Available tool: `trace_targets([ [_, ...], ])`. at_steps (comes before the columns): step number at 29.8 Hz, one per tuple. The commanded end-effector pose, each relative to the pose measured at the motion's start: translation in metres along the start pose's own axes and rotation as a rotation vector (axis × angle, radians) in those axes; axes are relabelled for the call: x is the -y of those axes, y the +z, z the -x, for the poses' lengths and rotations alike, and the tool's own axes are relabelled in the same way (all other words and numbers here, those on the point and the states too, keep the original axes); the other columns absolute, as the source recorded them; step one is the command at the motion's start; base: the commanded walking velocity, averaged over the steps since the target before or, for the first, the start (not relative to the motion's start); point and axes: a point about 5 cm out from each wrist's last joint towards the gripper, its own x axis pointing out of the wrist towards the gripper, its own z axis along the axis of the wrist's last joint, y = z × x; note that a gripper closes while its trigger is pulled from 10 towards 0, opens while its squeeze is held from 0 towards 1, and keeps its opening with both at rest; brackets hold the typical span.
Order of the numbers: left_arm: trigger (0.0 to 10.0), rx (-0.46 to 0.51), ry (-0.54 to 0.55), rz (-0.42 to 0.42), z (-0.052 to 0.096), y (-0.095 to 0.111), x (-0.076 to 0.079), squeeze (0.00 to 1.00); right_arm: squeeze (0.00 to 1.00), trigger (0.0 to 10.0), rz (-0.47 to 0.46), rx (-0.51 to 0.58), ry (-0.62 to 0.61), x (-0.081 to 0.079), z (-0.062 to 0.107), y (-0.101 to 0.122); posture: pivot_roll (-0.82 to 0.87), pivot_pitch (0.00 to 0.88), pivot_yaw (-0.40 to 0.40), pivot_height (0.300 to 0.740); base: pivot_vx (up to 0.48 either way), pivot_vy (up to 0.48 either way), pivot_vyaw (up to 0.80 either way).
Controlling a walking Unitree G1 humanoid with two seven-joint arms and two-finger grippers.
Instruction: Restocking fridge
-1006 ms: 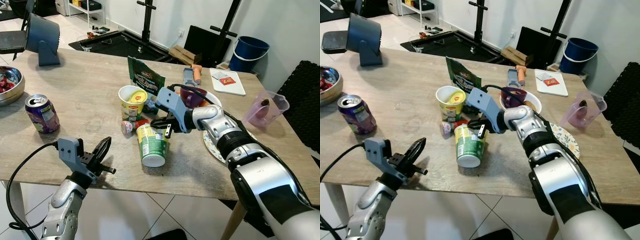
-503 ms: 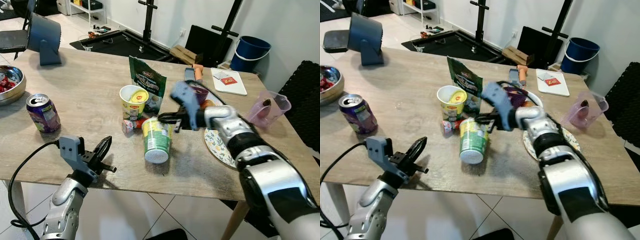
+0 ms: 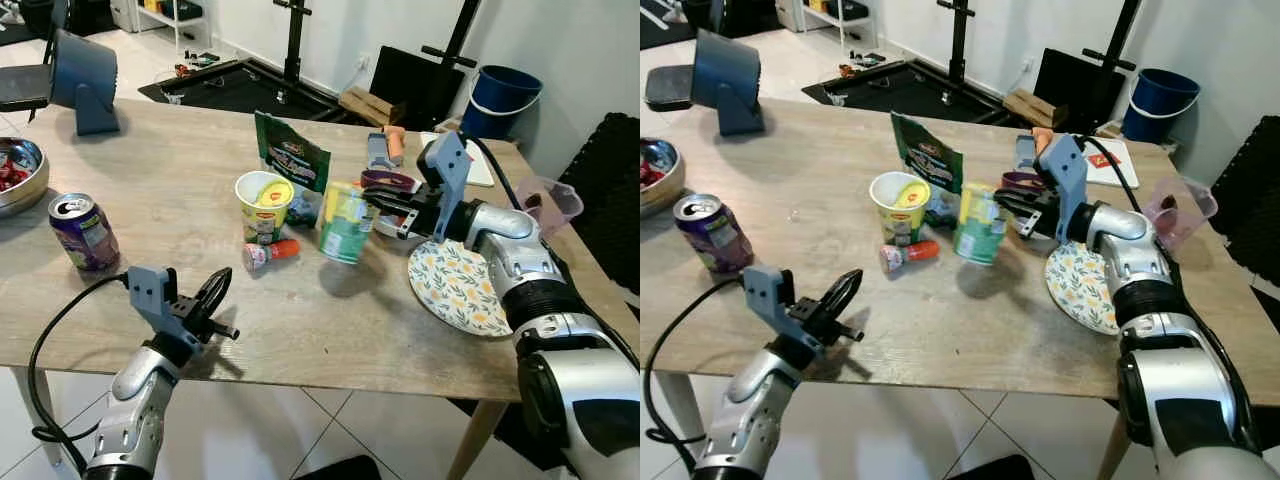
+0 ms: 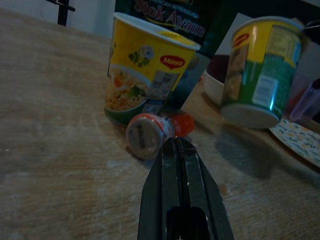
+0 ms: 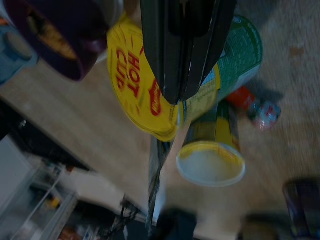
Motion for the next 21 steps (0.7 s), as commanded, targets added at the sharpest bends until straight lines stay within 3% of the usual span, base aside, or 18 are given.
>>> trace_targets([
  [1, 10.0, -0.022, -0.021, 0.007, -0.002, -0.006, 0.003, 0.0, 0.0, 0.0, 0.017, 0.044, -0.011, 0.003, 0.01, 0.005, 0.12, 0.07, -0.049, 0.74, 0.0, 0.0, 0.0],
  [4, 10.0, -0.023, -0.029, 0.008, -0.004, -0.006, 0.003, 0.0, 0.0, 0.0, 0.017, 0.089, -0.001, -0.001, 0.016, 0.006, 0.12, 0.067, -0.045, 0.74, 0.0, 0.0, 0.0],
  [10, 10.0, -0.027, -0.047, 0.012, -0.007, -0.008, 0.005, 0.0, 0.0, 0.0, 0.052, 0.057, -0.023, -0.014, 0.023, -0.009, 0.11, 0.068, -0.038, 0.74, 0.0, 0.0, 0.0],
  [21, 10.0, -0.029, -0.056, 0.011, -0.009, -0.007, 0.003, 0.0, 0.0, 0.0, 0.14, 0.061, -0.153, -0.032, 0.026, -0.019, 0.1, 0.064, -0.03, 0.74, 0.0, 0.0, 0.0],
])
